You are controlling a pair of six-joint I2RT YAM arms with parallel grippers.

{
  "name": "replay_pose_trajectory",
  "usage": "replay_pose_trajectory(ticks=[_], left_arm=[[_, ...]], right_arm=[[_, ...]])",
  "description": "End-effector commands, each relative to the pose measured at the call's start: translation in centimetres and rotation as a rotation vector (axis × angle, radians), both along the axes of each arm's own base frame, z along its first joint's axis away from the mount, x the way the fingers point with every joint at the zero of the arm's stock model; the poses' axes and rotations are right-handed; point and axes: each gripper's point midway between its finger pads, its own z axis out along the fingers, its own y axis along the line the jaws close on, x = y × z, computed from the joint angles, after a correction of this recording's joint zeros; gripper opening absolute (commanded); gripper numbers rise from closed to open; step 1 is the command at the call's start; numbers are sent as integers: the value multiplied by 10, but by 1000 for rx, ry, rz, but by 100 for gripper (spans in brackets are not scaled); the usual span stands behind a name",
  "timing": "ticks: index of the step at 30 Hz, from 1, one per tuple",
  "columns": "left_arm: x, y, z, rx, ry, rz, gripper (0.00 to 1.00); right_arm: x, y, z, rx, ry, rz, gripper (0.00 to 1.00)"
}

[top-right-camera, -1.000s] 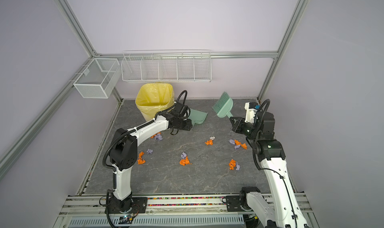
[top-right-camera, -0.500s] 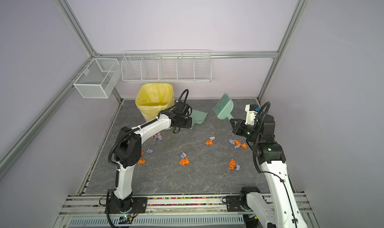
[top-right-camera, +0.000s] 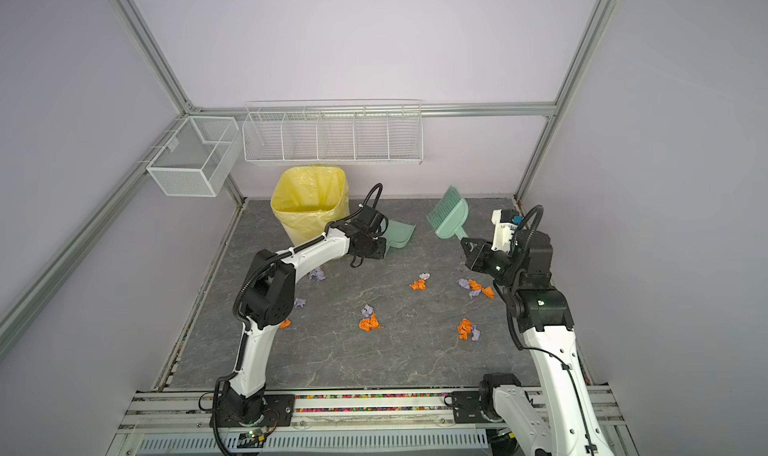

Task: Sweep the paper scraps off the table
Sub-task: 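Lower the left gripper onto the green dustpan handle and close on it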

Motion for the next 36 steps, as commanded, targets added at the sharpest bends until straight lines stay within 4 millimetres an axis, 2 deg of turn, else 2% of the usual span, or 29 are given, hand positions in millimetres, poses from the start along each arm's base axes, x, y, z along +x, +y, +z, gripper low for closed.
replay_pose_trajectory(ticks=[1, 19, 27, 36], left_arm=[[7, -3, 6, 13, -7, -8, 25], [4, -3, -18, 38, 33, -23, 24], [1, 2, -28, 67, 44, -17, 24], [-1, 1, -29, 59, 49, -12, 20]], right_arm=[[-2, -4, 6, -17, -28, -17, 7], [-5, -3, 17, -18, -51, -12, 7], [-6, -5, 12, -28, -41, -16, 7], [-8, -4, 13, -22, -48, -17, 6]])
